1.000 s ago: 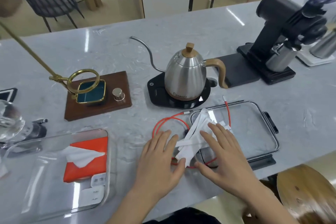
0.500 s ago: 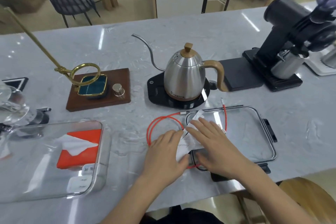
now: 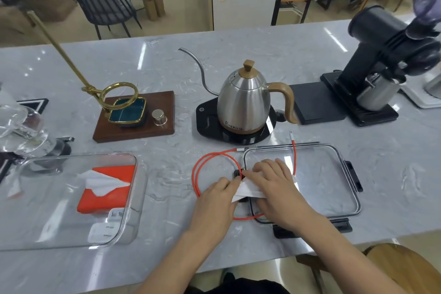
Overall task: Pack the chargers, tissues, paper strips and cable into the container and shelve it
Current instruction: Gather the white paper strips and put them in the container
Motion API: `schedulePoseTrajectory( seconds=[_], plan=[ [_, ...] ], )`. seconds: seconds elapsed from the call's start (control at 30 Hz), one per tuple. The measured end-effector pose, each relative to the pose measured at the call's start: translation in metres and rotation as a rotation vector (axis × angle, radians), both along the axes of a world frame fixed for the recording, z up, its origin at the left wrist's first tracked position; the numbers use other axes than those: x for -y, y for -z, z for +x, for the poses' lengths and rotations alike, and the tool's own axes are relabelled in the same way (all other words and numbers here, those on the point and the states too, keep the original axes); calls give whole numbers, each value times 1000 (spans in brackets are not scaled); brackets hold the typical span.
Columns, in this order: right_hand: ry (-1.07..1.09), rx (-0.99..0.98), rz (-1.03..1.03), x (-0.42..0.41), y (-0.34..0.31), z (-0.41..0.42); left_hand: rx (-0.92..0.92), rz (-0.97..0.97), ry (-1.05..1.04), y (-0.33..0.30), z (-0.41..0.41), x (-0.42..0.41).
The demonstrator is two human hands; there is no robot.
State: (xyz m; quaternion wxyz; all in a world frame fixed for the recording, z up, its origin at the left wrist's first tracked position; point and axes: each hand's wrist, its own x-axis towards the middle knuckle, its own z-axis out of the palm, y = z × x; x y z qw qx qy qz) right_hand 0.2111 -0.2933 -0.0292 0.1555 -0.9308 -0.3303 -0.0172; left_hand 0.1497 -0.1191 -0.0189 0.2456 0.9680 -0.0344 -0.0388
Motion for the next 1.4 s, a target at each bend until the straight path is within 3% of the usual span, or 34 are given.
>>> schedulePoseTrajectory(
  seconds=[0.23, 0.53, 0.87, 1.23, 1.3, 1.4],
  plan=[
    [-23, 93, 97, -7, -4, 3, 129, -24, -9, 0, -8, 3],
    [-29, 118, -75, -19, -24, 3, 233, -133, 17, -15, -19, -5],
    [-62, 90, -66, -28, -38, -7, 328, -270, 57, -32, -27, -16],
    [-44, 57, -14, -28, -50, -13, 337, -512, -111, -50, -39, -11],
    [-29, 11, 78, -25, -49, -14, 325, -633, -116, -49, -43, -15],
    [78, -198, 404, -24, -57, -20, 218, -1195, -265, -46, -44, -19]
  ],
)
